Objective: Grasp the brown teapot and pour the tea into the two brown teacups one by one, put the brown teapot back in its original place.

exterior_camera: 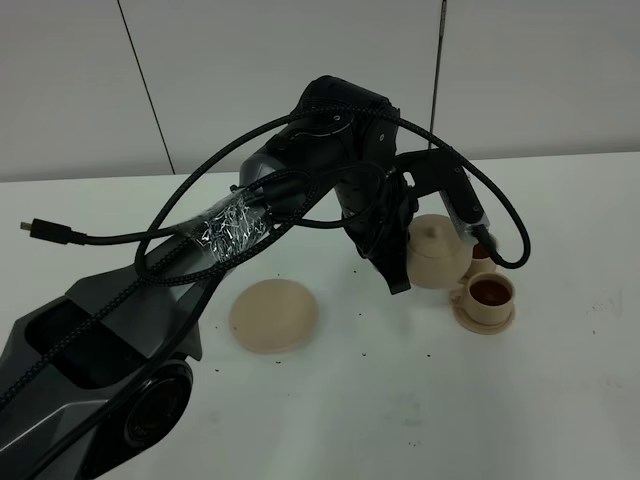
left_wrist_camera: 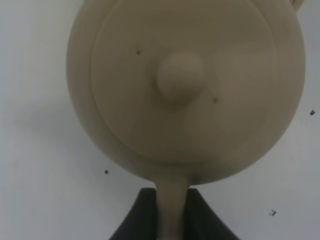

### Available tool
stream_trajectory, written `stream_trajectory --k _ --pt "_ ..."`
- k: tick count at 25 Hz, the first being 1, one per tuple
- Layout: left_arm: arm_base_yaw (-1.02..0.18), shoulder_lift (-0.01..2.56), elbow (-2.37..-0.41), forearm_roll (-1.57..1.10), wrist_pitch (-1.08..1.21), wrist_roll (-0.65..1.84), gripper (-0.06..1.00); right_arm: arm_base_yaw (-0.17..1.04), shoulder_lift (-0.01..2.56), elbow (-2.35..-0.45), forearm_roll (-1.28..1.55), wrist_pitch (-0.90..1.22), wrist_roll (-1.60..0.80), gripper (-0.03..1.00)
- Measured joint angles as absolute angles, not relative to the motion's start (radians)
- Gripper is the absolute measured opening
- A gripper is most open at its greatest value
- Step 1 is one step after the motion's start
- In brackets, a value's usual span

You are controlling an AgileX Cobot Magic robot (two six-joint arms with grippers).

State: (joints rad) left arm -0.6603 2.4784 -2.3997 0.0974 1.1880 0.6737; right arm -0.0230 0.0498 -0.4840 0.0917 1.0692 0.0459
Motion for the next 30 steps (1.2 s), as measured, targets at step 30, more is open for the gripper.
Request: stream_trajectory --k 30 --pt "-0.538 2.177 -1.990 0.139 1.187 0.424 0.17 -0.023 0.050 -0.484 0.092 1.069 0.046 0.24"
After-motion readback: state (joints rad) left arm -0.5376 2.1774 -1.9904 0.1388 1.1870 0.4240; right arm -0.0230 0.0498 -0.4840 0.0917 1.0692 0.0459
